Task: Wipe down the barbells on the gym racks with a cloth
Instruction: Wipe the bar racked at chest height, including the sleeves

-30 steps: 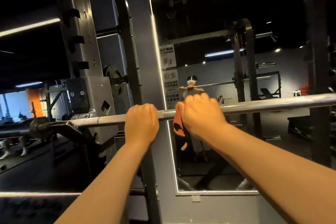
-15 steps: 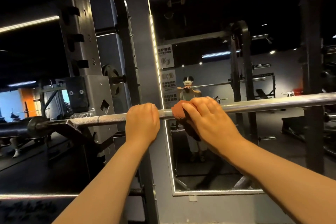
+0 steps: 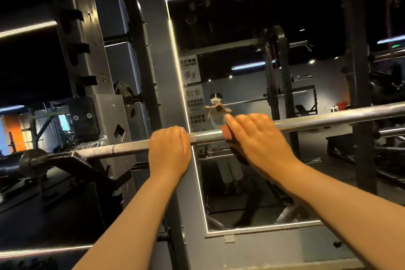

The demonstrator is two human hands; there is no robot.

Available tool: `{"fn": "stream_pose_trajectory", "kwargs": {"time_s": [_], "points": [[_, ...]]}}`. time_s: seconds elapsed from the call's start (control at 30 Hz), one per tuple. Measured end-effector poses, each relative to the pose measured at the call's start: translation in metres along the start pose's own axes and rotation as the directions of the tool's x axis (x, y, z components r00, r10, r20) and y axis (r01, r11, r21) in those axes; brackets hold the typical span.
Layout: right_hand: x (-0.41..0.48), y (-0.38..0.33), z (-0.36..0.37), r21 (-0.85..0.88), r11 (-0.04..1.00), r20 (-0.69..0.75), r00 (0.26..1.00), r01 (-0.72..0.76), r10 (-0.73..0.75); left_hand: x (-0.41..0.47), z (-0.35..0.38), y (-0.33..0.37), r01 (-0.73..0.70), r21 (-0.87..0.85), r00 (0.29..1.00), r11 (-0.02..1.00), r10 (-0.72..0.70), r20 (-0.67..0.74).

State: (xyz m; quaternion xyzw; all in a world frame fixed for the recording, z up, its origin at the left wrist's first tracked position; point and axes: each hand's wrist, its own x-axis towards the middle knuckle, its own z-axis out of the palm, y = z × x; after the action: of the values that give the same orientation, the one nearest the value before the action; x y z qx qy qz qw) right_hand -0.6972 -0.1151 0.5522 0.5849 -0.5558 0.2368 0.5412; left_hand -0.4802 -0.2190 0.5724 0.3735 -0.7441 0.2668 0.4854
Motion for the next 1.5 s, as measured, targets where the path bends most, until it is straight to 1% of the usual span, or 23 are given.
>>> {"fn": "stream_pose_trajectory", "kwargs": {"time_s": [0.07,0.17,0.27,0.37,0.47,0.53,0.6,0.7,0.8,0.87,0.97,1.07,1.1,1.17,1.23,1.3,1.37,1.4,1.47,1.5], "points": [[-0.003,-0.001,0.003,0.009,0.995,-0.013,0.995,-0.104,0.104,0.002,0.002,0.001,0.022,0.028,1.0,0.999,-0.022,0.009],[0.011,-0.029,0.003,0.09,0.981,-0.015,0.985,-0.17,0.172,0.002,0.001,0.005,0.064,0.011,0.998,0.998,-0.064,0.005],[0.03,-0.07,0.009,0.135,0.982,0.027,0.991,-0.134,0.132,-0.001,-0.003,0.009,0.097,-0.065,0.995,0.993,-0.099,-0.028],[0.038,-0.087,0.014,0.129,0.987,0.026,0.996,-0.091,0.089,-0.003,-0.007,0.008,0.071,-0.018,0.997,0.997,-0.071,0.011],[0.03,-0.063,0.004,0.151,0.988,0.045,0.998,0.036,-0.044,-0.004,-0.007,0.0,0.015,-0.01,0.998,1.0,-0.015,0.054],[0.019,-0.038,-0.004,0.145,0.987,0.071,0.994,0.066,-0.077,-0.005,-0.004,-0.003,0.025,-0.045,0.999,0.999,-0.023,0.04],[0.005,-0.01,-0.009,0.125,0.992,0.092,0.995,0.026,-0.037,-0.003,-0.002,-0.002,0.051,-0.09,0.999,0.995,-0.05,0.012],[-0.009,0.012,-0.019,0.057,0.997,0.19,0.981,-0.055,0.043,-0.004,0.0,0.006,0.096,-0.132,0.995,0.987,-0.101,-0.025],[0.004,-0.012,-0.027,0.05,0.983,0.321,0.935,-0.174,0.149,-0.005,0.002,0.018,0.092,-0.109,0.995,0.99,-0.096,-0.027],[0.019,-0.036,-0.025,0.066,0.975,0.369,0.913,-0.21,0.172,-0.006,0.001,0.026,0.069,-0.089,0.997,0.994,-0.072,-0.024],[0.03,-0.039,-0.025,0.113,0.984,0.379,0.922,-0.135,0.083,-0.002,0.0,0.032,0.053,-0.066,0.998,0.996,-0.055,-0.023],[0.023,-0.004,-0.035,0.174,0.984,0.401,0.915,-0.032,-0.041,-0.001,0.0,0.026,-0.034,-0.049,0.999,0.998,0.033,-0.022],[0.017,0.01,-0.038,0.194,0.98,0.401,0.915,-0.029,-0.052,-0.001,0.0,0.023,-0.054,-0.06,0.999,0.997,0.053,-0.008],[0.001,0.037,-0.038,0.213,0.975,0.368,0.93,-0.067,-0.017,-0.001,0.0,0.018,-0.071,-0.1,0.997,0.992,0.073,0.015],[-0.017,0.06,-0.033,0.167,0.979,0.285,0.956,-0.119,0.068,-0.002,0.0,0.016,-0.089,-0.108,0.995,0.99,0.092,0.024],[-0.026,0.065,-0.031,0.123,0.97,0.222,0.958,-0.21,0.179,-0.002,0.0,0.02,-0.055,-0.099,0.998,0.994,0.057,0.019],[-0.02,0.048,-0.033,0.114,0.948,0.211,0.939,-0.298,0.27,0.001,0.002,0.03,0.016,-0.039,1.0,0.999,-0.015,0.014],[-0.015,0.036,-0.033,0.129,0.939,0.209,0.934,-0.319,0.289,0.003,0.002,0.037,0.058,-0.012,0.998,0.998,-0.058,0.021],[-0.005,0.011,-0.033,0.155,0.945,0.278,0.931,-0.288,0.238,0.006,0.002,0.047,0.118,-0.002,0.991,0.993,-0.117,0.057],[-0.001,0.004,-0.035,0.159,0.956,0.328,0.926,-0.247,0.185,0.006,0.003,0.049,0.112,-0.008,0.991,0.994,-0.111,0.072]]}}
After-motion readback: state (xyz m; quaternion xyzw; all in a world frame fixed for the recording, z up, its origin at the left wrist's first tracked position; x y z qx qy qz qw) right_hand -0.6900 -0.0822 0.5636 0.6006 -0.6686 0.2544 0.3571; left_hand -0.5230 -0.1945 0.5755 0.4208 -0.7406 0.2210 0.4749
